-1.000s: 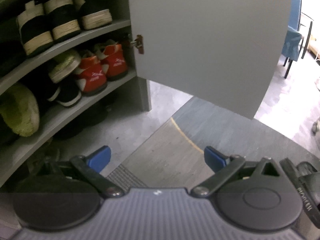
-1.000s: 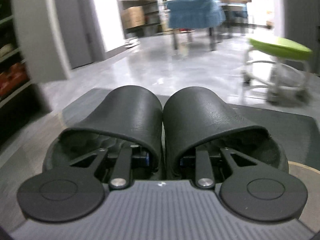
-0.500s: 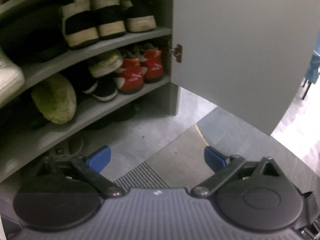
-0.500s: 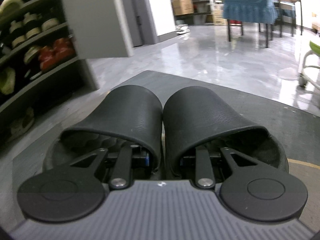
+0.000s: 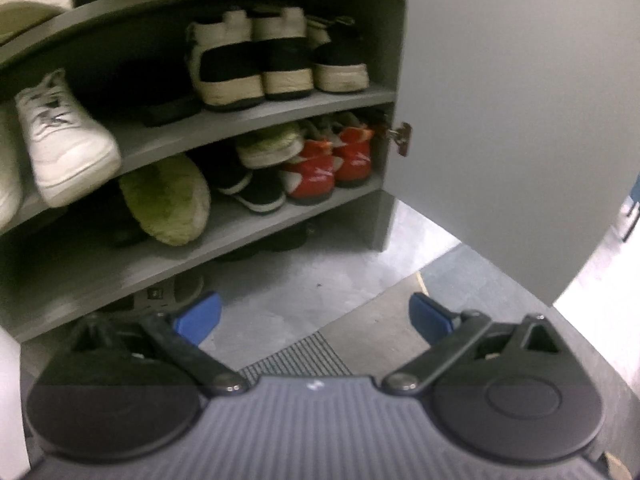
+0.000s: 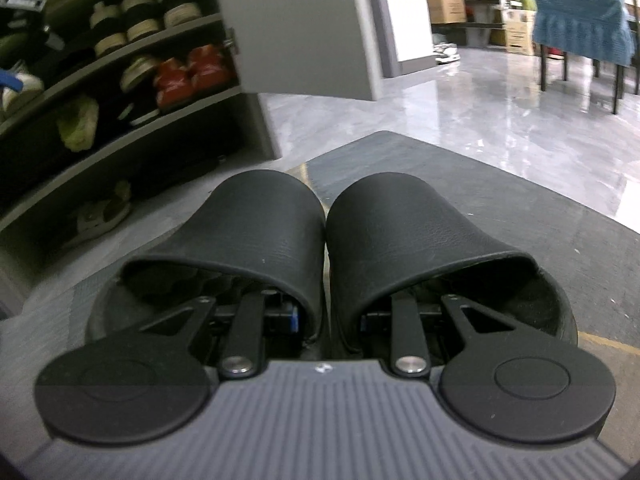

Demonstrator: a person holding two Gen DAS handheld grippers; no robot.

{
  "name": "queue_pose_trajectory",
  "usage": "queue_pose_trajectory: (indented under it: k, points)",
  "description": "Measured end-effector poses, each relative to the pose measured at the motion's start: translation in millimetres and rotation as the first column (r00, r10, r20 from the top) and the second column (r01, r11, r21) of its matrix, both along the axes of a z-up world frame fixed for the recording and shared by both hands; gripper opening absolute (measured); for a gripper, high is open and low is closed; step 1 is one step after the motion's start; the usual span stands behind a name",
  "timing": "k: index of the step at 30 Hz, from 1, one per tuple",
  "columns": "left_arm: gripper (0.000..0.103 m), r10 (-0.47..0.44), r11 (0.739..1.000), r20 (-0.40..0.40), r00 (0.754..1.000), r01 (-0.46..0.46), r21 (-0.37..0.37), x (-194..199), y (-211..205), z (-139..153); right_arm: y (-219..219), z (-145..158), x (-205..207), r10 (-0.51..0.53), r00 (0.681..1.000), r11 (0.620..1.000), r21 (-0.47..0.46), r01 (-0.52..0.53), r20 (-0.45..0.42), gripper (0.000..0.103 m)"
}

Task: Organize scattered shoes
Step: 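Carry the black slides toward the cabinet's lowest shelf with the right tool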

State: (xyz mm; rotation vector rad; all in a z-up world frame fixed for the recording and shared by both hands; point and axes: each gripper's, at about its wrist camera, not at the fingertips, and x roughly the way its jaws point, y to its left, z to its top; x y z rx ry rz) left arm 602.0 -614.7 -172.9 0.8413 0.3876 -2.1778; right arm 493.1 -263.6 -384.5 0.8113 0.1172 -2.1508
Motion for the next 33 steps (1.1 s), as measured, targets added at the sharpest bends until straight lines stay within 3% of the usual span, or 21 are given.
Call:
queue_pose_trajectory:
  k: [4, 7, 11, 15, 19, 26, 29, 31, 33]
  points:
    - [0.102, 0.026, 0.997, -0.016, 1.0, -0.027, -0.075, -6, 4, 7, -25, 7, -1, 0.062, 0.998, 0.998, -0.008, -0.062, 0.021, 0.029]
    - [0.102, 0.06, 0.994, -0.007, 0.998, -0.061, -0.087, -12, 4, 19, -49, 16, -1, 0.114, 0.993, 0.993, -0.025, -0.114, 0.025, 0.029]
    - [0.103, 0.127, 0.98, -0.083, 0.988, -0.138, -0.142, -19, 1, 48, -95, 40, 4, 0.245, 0.97, 0.966, -0.092, -0.243, 0.005, 0.029]
    - [0.103, 0.155, 0.971, -0.15, 0.976, -0.179, -0.159, -17, 0, 50, -146, 69, 8, 0.412, 0.91, 0.905, -0.093, -0.415, -0.05, 0.029]
    - [0.103, 0.183, 0.956, -0.163, 0.969, -0.215, -0.201, -14, -7, 45, -207, 93, 14, 0.579, 0.814, 0.814, -0.027, -0.58, -0.036, 0.029]
    - [0.103, 0.274, 0.945, -0.245, 0.93, -0.307, -0.11, 8, -39, 65, -289, 93, 55, 0.69, 0.714, 0.717, 0.026, -0.696, 0.119, 0.028]
    - [0.103, 0.294, 0.944, -0.249, 0.923, -0.322, -0.078, 13, -47, 64, -306, 90, 77, 0.72, 0.685, 0.683, 0.058, -0.728, 0.111, 0.028]
    - [0.103, 0.299, 0.947, -0.251, 0.921, -0.318, -0.041, 16, -52, 64, -311, 90, 87, 0.731, 0.675, 0.673, 0.061, -0.737, 0.097, 0.028]
    - [0.103, 0.304, 0.949, -0.253, 0.918, -0.315, -0.003, 19, -56, 63, -317, 90, 104, 0.712, 0.697, 0.698, 0.024, -0.716, 0.081, 0.028]
